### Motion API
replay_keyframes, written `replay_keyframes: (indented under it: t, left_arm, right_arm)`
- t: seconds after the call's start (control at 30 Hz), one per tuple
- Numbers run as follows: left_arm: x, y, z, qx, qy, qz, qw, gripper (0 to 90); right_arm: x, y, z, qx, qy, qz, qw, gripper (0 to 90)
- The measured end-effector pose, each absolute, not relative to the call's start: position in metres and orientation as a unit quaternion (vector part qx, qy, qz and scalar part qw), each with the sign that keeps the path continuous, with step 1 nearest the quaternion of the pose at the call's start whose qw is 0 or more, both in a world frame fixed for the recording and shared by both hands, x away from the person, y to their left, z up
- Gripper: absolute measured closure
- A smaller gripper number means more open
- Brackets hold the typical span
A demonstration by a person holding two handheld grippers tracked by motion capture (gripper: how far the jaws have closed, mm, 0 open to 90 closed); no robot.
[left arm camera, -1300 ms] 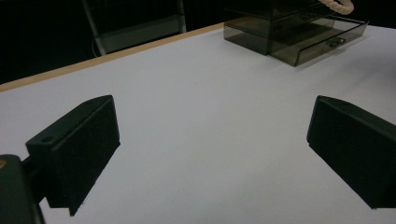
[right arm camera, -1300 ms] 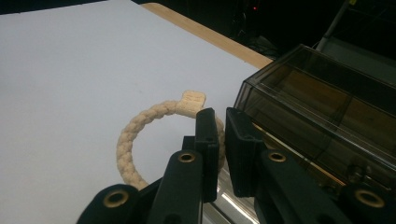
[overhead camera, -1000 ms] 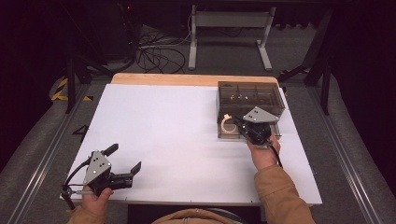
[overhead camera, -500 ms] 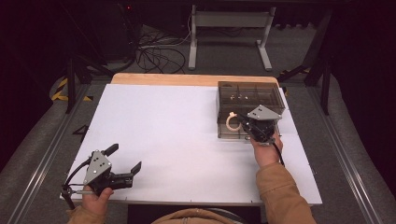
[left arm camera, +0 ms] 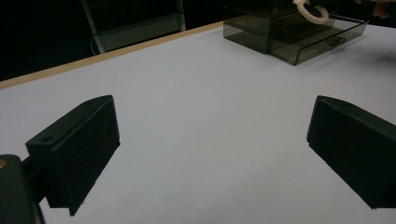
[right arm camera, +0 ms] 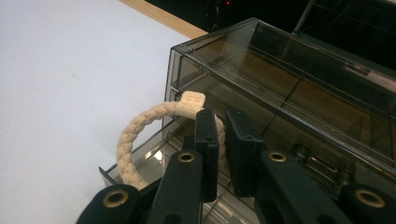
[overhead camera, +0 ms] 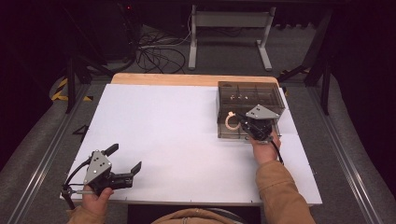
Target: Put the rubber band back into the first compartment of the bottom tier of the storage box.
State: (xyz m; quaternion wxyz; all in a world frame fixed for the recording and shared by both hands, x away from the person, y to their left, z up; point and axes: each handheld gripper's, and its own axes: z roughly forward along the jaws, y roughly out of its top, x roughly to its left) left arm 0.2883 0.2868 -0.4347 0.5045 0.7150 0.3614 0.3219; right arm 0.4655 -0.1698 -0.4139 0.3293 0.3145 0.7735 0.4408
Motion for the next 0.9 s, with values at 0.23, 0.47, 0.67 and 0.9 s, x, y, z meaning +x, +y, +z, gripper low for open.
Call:
replay_keyframes:
  t: [0.23,0.47,0.67,0.9]
  left_arm:
    - [0.289,0.287,-0.435,0.716,0.362,0.32,0.504,3.0]
    - [0.288,0.287,-0.435,0.715,0.362,0.321,0.505,3.0]
    - [0.288,0.287,-0.435,0.715,0.361,0.321,0.505,3.0]
    - [0.288,0.287,-0.435,0.715,0.361,0.321,0.505,3.0]
  right_arm:
    - [0.47,-0.169,-0.419,0.31,0.778,0.436,0.328,84.1]
    - [0.474,-0.167,-0.425,0.308,0.784,0.432,0.324,84.0]
    - [0.476,-0.166,-0.429,0.306,0.787,0.428,0.323,84.1]
    - [0.478,-0.165,-0.432,0.304,0.79,0.421,0.325,84.1]
